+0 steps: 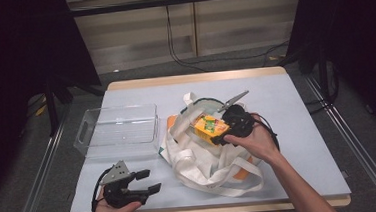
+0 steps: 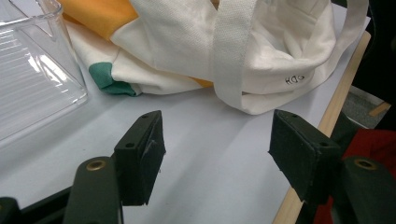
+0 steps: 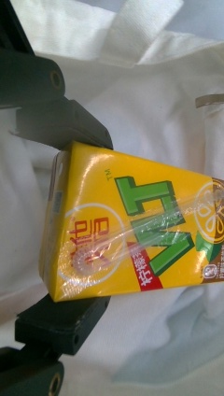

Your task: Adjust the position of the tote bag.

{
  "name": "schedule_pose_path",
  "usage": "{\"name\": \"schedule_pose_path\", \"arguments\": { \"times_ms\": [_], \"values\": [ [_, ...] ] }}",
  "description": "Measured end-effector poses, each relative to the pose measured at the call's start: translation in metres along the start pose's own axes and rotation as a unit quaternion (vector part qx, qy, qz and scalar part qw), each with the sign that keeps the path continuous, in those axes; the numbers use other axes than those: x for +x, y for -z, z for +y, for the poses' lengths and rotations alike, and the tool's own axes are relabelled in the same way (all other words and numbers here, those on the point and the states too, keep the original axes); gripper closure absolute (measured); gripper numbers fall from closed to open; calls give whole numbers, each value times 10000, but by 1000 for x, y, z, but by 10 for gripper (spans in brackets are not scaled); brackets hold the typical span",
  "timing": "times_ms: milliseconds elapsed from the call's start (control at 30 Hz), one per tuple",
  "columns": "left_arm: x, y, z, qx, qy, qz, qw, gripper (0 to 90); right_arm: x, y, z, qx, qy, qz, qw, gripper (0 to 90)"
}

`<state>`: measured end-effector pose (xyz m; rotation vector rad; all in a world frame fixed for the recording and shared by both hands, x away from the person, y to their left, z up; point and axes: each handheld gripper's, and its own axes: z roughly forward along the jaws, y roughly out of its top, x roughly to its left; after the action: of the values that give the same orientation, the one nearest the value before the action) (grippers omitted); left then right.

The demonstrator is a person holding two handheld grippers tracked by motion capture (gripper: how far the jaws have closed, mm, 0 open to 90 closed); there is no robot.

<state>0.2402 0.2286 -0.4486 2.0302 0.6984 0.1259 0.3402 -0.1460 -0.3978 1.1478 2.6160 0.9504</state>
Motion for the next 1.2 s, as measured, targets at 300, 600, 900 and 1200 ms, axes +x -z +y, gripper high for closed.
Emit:
{"name": "schedule_pose_path", "arguments": {
  "times_ms": [300, 600, 900, 1200],
  "values": [
    [0, -2, 0, 40, 5, 12, 10000, 354, -10, -5, -14, 335, 834, 190, 9958, 276],
    [0, -2, 0, 43, 12, -15, 10000, 354, -11, -15, -18, 230, 1024, 85, 9944, 266],
    [0, -2, 0, 47, 9, -6, 10000, 351, -14, -15, -30, -179, 790, 91, 9967, 148],
    [0, -3, 0, 62, -5, 5, 10000, 349, -18, -18, -42, -721, 805, 6, 9941, 169]
  ]
}}
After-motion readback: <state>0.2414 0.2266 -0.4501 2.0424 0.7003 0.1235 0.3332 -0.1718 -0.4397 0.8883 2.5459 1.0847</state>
